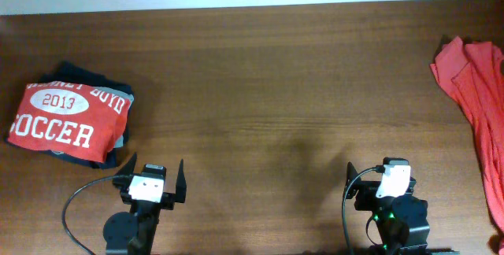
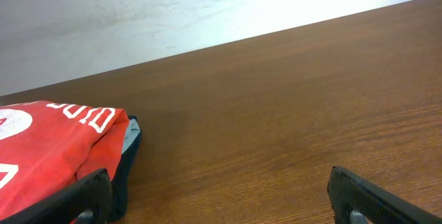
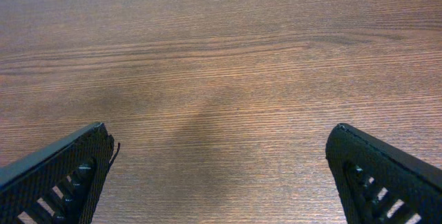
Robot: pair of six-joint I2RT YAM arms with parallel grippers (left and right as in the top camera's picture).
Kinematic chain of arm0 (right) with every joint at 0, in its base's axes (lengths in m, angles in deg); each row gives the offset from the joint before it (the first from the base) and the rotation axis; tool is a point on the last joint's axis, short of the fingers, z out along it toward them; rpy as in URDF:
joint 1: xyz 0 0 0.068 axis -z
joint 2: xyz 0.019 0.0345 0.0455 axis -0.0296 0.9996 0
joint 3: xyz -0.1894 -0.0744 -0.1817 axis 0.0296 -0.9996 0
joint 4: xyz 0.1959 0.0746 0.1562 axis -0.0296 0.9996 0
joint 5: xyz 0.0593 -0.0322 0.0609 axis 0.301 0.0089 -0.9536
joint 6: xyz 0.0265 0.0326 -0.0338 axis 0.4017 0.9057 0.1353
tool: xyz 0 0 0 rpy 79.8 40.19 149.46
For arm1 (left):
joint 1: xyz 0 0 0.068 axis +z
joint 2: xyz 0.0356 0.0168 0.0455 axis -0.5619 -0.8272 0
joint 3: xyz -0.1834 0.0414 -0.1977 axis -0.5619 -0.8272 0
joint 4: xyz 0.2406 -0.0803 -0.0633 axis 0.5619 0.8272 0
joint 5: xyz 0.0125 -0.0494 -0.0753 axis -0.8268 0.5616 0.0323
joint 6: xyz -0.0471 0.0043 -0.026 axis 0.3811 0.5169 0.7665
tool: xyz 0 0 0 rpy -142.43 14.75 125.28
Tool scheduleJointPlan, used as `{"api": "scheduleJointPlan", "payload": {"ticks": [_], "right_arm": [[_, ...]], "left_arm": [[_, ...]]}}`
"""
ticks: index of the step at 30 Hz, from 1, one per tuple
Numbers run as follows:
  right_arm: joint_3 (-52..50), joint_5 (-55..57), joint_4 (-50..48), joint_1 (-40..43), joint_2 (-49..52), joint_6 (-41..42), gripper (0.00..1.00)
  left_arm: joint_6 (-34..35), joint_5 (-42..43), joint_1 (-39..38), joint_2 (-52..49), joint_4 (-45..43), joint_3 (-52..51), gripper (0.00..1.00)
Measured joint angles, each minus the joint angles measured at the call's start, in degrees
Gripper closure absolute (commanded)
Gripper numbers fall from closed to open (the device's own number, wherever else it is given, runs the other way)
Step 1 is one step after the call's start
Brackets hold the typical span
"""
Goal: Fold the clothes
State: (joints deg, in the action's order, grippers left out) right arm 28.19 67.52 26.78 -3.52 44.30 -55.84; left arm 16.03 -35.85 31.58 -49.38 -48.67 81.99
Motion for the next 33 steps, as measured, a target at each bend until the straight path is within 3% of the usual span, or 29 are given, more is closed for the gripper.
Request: {"api": "scheduleJointPlan", "payload": {"ticks": [24,29,33], "right_arm": [[-0.1,0.3,-3.9,0.0,0.0,0.0,0.01],[-0.1,-7.2,-6.9,0.0,0.0,0.0,0.01],[-0.1,-16.0,-9.8,0.0,0.0,0.0,0.01]], "left_arm": [[0.0,0.0,0.0,0.0,-0.3,0.0,0.01],[0.0,0.0,0.0,0.0,-4.0,-0.1,0.01],[0.0,1.1,0.0,0.0,-1.8,-0.1,0.01]]}}
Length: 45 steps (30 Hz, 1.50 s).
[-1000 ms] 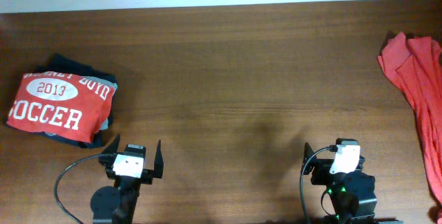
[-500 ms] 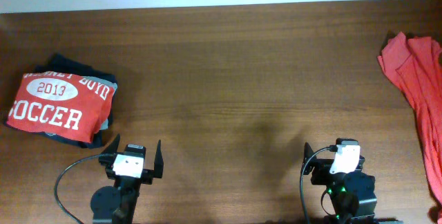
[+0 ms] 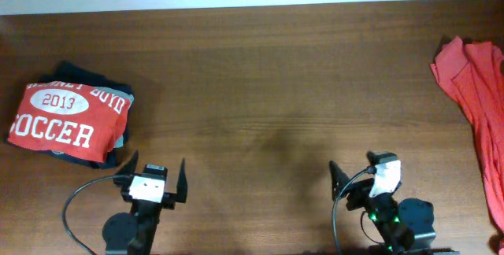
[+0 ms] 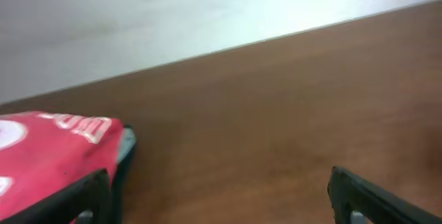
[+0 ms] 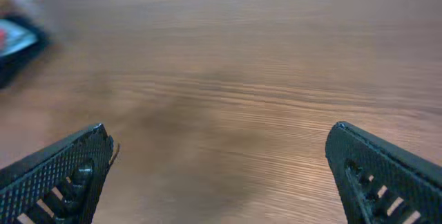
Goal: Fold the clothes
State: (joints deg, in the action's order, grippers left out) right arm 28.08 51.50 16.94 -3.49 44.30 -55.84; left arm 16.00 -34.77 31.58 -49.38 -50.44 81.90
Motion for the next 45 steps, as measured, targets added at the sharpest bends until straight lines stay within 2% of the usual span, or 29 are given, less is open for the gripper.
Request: {"api": "scheduleJointPlan", "payload": {"ticks": [4,7,12,16,21,29,34,40,45], "right_arm": [[0.0,-7.5,-2.5,0.0,0.0,0.1,0.01],[-0.1,-10.7,-5.4,0.0,0.0,0.2,0.02],[1.2,-13.0,-6.0,0.0,0.2,0.3,0.01],[6.8,-12.5,-4.5,0.0,3.8,1.7,0.01],[16.5,-10.2,-1.6,0.0,15.8,2.6,0.01],[40.2,-7.3,15.5,0.1,45.8,2.8,0.01],[50.4,-7.1,24.5,0.9,57.5,3.0,0.02],[59.0,-4.5,28.5,11.5,65.7,4.7,0.01],[64.8,-3.7,28.4,29.0,73.4,5.5,0.01]], "left_arm": [[0.4,8.7,0.0,0.0,-0.1,0.0,0.01],[3.7,13.2,0.0,0.0,-0.7,0.0,0.01],[9.7,16.7,0.0,-0.5,-0.1,2.6,0.01],[11.7,17.3,0.0,-5.5,0.9,11.7,0.01],[12.4,15.8,0.0,-19.8,10.2,27.1,0.01],[10.1,15.5,0.0,-51.4,32.8,56.2,0.01],[9.8,16.5,0.0,-62.4,39.4,62.7,0.01],[9.5,16.7,0.0,-69.8,45.0,62.8,0.01],[8.1,16.8,0.0,-71.0,46.1,62.8,0.01]]}}
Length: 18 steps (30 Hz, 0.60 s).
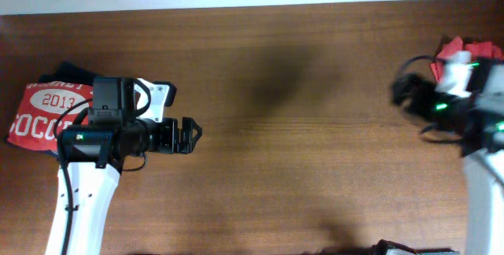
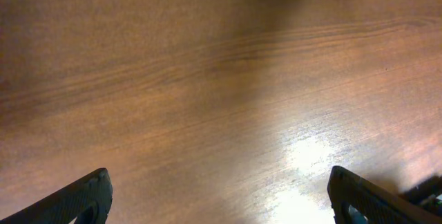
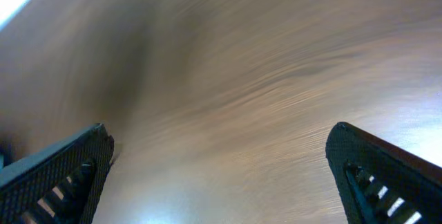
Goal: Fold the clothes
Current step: 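Reach the right gripper to the crumpled orange t-shirt and grasp it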
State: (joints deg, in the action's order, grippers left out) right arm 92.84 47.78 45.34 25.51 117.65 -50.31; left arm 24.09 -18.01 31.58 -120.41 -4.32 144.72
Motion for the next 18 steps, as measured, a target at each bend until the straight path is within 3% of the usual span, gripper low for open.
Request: {"api": "scheduleJointPlan", "payload": {"ticks": [7,18], "right_arm": [[1.3,-0.7,-8.6,13.0,15.0,0.4,0.16],[3.1,-1.3,-32.0,14.0,33.7,2.5,0.29]], "left_arm": [[-0.4,0.0,0.0,0.0,-0.8,0.0,0.01],[-0.5,0.2,0.0,0.0,-1.9,0.0,0.01]]}}
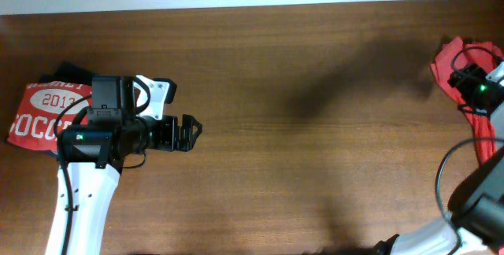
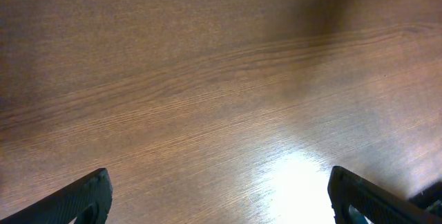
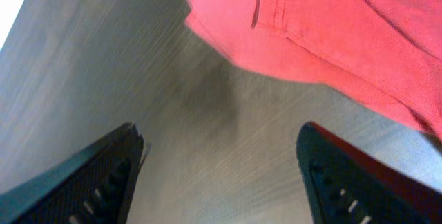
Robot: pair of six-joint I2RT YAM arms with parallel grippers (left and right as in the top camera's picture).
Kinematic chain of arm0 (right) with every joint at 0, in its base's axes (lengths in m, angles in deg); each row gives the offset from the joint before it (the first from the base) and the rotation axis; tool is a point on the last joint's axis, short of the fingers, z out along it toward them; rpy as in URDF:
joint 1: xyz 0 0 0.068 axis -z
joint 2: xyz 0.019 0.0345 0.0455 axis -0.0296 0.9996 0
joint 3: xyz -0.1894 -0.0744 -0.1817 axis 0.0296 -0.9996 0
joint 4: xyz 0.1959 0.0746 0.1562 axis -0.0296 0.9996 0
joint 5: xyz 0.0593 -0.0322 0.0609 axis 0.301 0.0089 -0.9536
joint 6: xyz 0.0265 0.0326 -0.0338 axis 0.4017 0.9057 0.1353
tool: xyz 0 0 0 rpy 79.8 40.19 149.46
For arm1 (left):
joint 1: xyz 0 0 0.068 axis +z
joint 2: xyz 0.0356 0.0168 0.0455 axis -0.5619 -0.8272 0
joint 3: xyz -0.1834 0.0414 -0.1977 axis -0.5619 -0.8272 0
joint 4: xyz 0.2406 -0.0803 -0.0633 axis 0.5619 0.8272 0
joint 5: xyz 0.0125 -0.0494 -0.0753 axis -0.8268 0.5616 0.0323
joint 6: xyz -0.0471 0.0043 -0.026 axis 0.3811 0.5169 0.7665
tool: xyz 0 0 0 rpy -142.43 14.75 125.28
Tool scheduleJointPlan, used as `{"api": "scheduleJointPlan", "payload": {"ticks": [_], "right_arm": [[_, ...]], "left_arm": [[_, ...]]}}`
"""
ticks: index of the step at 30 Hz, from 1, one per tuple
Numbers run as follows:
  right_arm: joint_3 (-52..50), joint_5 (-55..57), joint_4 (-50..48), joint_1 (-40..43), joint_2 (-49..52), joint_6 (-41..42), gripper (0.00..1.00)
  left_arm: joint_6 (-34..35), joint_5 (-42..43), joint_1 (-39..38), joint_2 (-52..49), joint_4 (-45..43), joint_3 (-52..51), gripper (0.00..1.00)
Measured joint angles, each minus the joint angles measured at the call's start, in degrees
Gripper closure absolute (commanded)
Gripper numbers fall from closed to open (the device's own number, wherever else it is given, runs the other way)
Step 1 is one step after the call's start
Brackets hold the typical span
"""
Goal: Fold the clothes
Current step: 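Reach the right gripper to the crumpled orange t-shirt and grasp it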
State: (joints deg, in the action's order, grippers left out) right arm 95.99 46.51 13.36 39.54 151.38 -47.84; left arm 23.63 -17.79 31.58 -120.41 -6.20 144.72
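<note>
A loose, unfolded red garment (image 1: 442, 68) lies at the table's right edge and fills the top of the right wrist view (image 3: 331, 37). My right gripper (image 1: 463, 71) hovers over its upper end, open (image 3: 221, 182), with bare wood between the fingers and the cloth just ahead. A folded stack with a red soccer shirt (image 1: 31, 121) on top sits at the far left, partly hidden by my left arm. My left gripper (image 1: 191, 135) points right beside that stack, open over bare wood (image 2: 221, 196).
The brown wooden table (image 1: 315, 168) spans the whole view, with a pale wall along its far edge. Dark folded clothes (image 1: 69, 72) show under the soccer shirt. The right arm's cable loops near the right edge.
My right gripper has moved right from just left of the red garment to over its upper end, and the cloth now shows in its wrist view. The left arm has hardly moved.
Both arms began at the front edge with open grippers. The right wrist then turned to the left. Later the left arm was out beside the folded stack and the right arm was near the red garment. Now the right gripper is over that garment, still open.
</note>
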Motion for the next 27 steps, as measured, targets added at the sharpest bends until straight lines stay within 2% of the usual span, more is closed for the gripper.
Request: {"api": "scheduleJointPlan", "payload": {"ticks": [4,12,21,23,27], "right_arm": [[6.7,0.0,-0.1,-0.1,8.2,0.7,0.27],[23.0,0.8,6.3,-0.9,21.7,1.0,0.28],[24.2,9.0,8.3,-2.1,24.0,0.2,0.31],[24.2,10.4,8.9,-2.1,24.0,0.2,0.37],[24.2,12.0,9.4,-2.1,24.1,-0.1,0.68]], "left_arm": [[0.0,0.0,0.0,0.0,-0.2,0.0,0.01],[0.0,0.1,0.0,0.0,-0.4,0.0,0.01],[0.1,0.2,0.0,0.0,-0.2,0.0,0.01],[0.1,0.2,0.0,0.0,-0.2,0.0,0.01],[0.1,0.2,0.0,0.0,-0.2,0.0,0.01]]}}
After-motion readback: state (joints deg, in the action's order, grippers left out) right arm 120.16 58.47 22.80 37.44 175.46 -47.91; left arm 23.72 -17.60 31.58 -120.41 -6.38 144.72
